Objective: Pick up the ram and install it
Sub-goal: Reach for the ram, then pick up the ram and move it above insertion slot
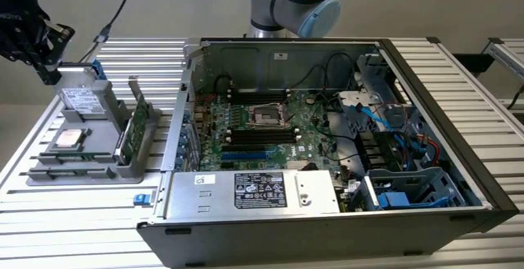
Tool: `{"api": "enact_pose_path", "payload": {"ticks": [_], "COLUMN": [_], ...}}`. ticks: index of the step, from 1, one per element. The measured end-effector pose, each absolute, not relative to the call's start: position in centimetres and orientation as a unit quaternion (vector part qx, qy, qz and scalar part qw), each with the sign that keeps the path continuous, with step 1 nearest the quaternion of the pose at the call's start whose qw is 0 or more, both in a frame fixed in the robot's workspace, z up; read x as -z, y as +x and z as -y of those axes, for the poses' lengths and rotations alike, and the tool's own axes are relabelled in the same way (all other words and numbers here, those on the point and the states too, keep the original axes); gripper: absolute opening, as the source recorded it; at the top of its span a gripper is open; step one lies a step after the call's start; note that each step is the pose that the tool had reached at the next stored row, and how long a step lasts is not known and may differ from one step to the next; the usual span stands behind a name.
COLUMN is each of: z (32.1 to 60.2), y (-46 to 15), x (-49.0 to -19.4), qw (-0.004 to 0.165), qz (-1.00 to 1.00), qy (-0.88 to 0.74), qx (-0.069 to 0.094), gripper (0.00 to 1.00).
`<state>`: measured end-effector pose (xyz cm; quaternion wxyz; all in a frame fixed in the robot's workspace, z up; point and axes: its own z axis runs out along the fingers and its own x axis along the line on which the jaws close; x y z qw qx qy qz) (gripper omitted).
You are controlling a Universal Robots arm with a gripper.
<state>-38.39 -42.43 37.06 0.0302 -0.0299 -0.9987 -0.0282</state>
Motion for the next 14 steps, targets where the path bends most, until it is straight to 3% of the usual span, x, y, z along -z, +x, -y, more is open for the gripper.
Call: {"api": "enact_pose_path", "payload": {"ticks": [14], "z": [43.0], "y": [-38.48], "x": [-37.03], "qw": [0.03], "qz": [0.999], "qy": [-0.029], "qx": [0.031], "gripper": [0.1]}}
